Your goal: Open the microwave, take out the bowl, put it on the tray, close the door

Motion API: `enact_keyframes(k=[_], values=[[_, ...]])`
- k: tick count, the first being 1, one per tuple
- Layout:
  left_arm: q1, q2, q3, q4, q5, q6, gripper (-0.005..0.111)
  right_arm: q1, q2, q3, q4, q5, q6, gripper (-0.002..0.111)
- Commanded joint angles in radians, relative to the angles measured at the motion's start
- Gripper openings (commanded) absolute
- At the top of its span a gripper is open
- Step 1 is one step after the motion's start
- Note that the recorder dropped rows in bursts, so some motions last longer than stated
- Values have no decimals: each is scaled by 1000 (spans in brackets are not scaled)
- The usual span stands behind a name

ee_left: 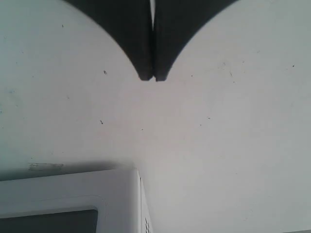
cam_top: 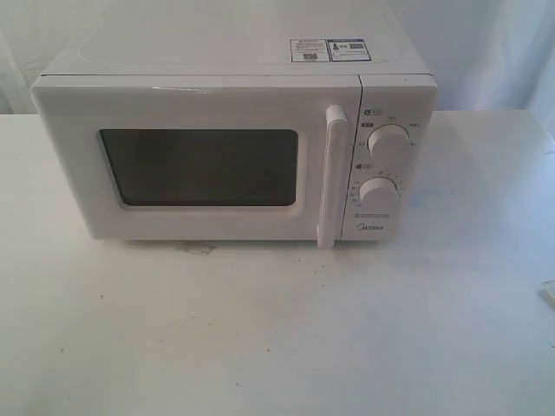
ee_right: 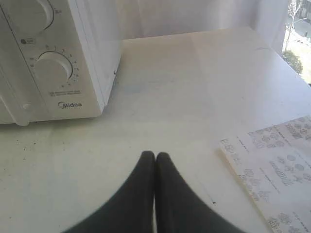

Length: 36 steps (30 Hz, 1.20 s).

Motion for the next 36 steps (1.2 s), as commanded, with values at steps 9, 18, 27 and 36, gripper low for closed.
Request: enact_keyframes(k=[9, 18, 27, 36], values=[[5, -5, 3, -4, 2, 0, 0, -5, -5, 5, -29, 7, -138, 0], [5, -5, 3, -4, 2, 0, 0, -5, -5, 5, -31, 5, -159, 0], [5, -5, 3, -4, 2, 0, 0, -5, -5, 5, -217, -286, -159, 0], [5, -5, 3, -4, 2, 0, 0, -5, -5, 5, -199, -850, -161, 0]])
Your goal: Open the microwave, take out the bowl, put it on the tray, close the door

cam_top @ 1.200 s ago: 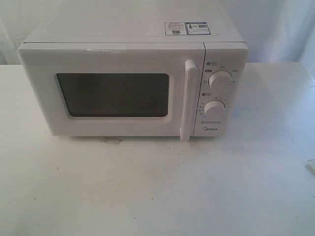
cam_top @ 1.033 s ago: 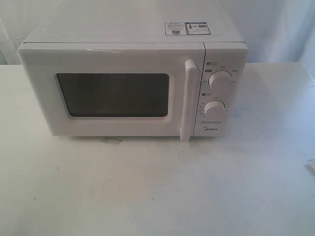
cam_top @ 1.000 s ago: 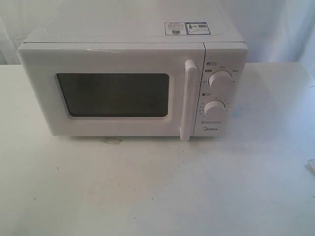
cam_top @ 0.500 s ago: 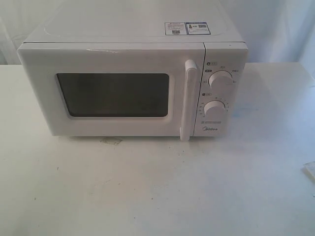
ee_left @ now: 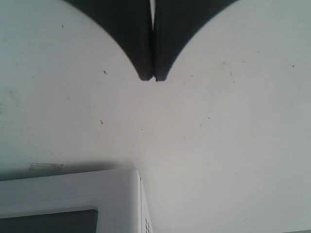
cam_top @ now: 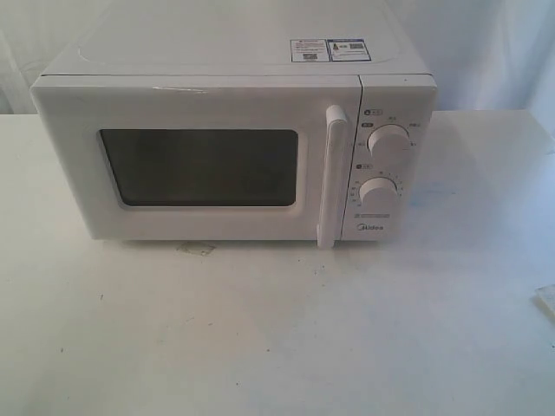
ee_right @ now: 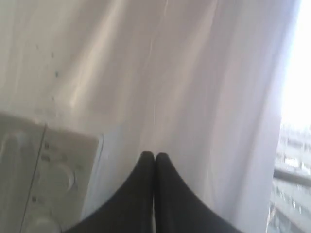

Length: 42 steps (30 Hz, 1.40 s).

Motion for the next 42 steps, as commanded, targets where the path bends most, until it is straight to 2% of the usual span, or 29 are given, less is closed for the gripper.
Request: enact_keyframes(k=[1, 4, 7, 10, 15, 18, 28, 42], values=[[5, -5, 3, -4, 2, 0, 0, -5, -5, 5, 17, -327, -11, 0], [5, -5, 3, -4, 2, 0, 0, -5, -5, -6, 44, -543, -13, 0], [5, -5, 3, -4, 2, 0, 0, -5, -5, -94, 86, -514, -20, 0], [5, -5, 3, -4, 2, 0, 0, -5, 85, -242, 86, -319, -20, 0], [5, -5, 3, -4, 2, 0, 0, -5, 355, -481, 86, 241, 4, 0], [5, -5, 3, -4, 2, 0, 0, -5, 500, -528, 86, 370, 46, 0], [5, -5, 3, -4, 2, 0, 0, -5, 735, -528, 86, 357, 54, 0], [5, -5, 3, -4, 2, 0, 0, -5, 1025, -528, 104, -3, 59, 0]])
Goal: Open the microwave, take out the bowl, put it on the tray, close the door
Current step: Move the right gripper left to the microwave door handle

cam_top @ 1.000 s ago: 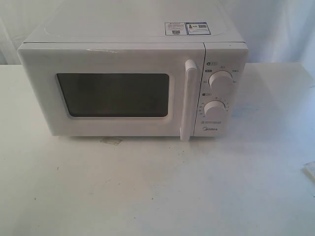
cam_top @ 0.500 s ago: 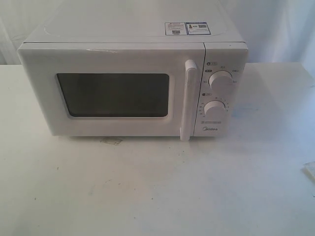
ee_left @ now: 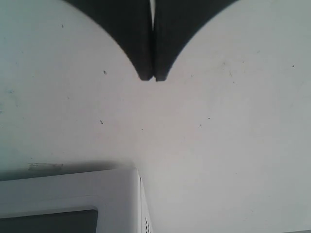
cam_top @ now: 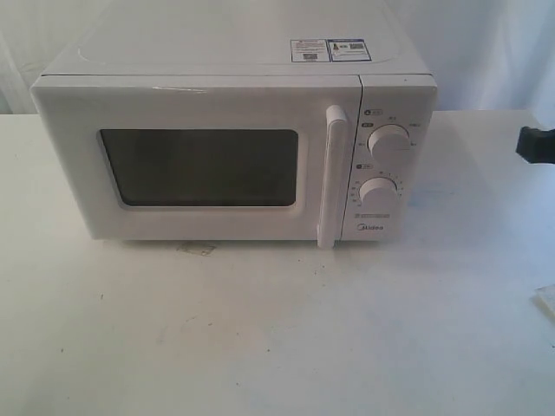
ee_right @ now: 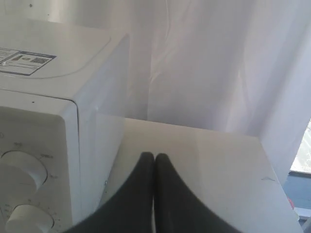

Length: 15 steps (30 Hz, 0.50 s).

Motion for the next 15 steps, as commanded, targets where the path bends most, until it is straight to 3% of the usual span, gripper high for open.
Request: enact_keyframes(k=[1, 5, 7, 10, 13, 14, 15], values=[[5, -5, 3, -4, 2, 0, 0, -5, 122, -7, 22, -129, 11, 0], [5, -5, 3, -4, 2, 0, 0, -3, 228, -7, 10, -185, 103, 0], [5, -5, 3, -4, 2, 0, 0, -3, 277, -7, -100, -206, 185, 0], [5, -5, 3, -4, 2, 0, 0, -3, 330, -7, -516, -336, 447, 0], [5, -5, 3, -4, 2, 0, 0, -5, 369, -44, -1028, -649, 722, 0], [5, -5, 3, -4, 2, 0, 0, -5, 405, -112, -1272, -836, 807, 0], [5, -5, 3, -4, 2, 0, 0, -5, 421, -131, -1316, -875, 837, 0]])
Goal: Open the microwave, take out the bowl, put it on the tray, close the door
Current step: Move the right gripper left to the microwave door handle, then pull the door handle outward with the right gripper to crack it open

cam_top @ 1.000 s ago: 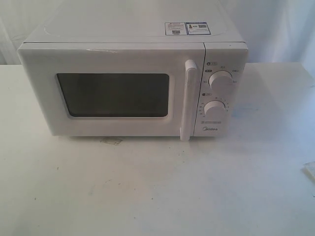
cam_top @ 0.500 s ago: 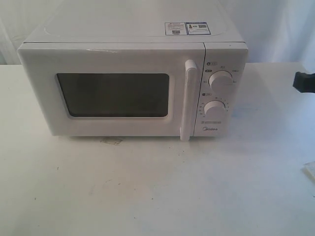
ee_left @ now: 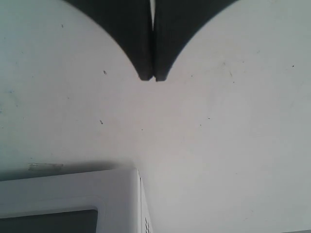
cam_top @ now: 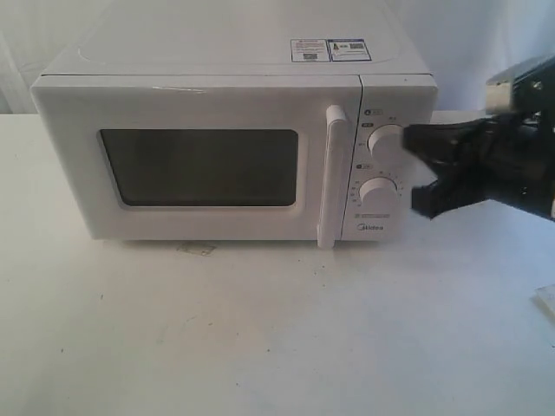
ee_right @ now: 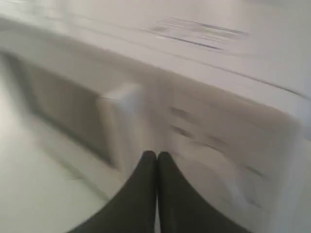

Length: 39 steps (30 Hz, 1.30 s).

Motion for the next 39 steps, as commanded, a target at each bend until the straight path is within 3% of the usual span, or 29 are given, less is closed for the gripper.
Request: enact_keyframes(k=[1, 4, 11, 17, 20, 31, 35, 38, 39], values=[[5, -5, 3, -4, 2, 0, 0, -13, 88, -154, -527, -309, 267, 0], [5, -5, 3, -4, 2, 0, 0, -34, 158, -261, -698, -317, 419, 0], [5, -5, 3, -4, 2, 0, 0, -34, 201, -302, -634, -206, 432, 2], [5, -5, 3, -4, 2, 0, 0, -31, 201, -302, -577, -153, 428, 52], [5, -5, 3, -4, 2, 0, 0, -28, 201, -302, -558, -148, 404, 59], [5, -5, 3, -4, 2, 0, 0, 108, 279, -302, -438, -65, 294, 59], [5, -5, 3, -4, 2, 0, 0, 130, 288, -302, -346, -63, 272, 50], [5, -5, 3, -4, 2, 0, 0, 130, 288, -302, -350, -63, 274, 24], [5, -5, 3, -4, 2, 0, 0, 130, 288, -302, -350, -63, 274, 1]])
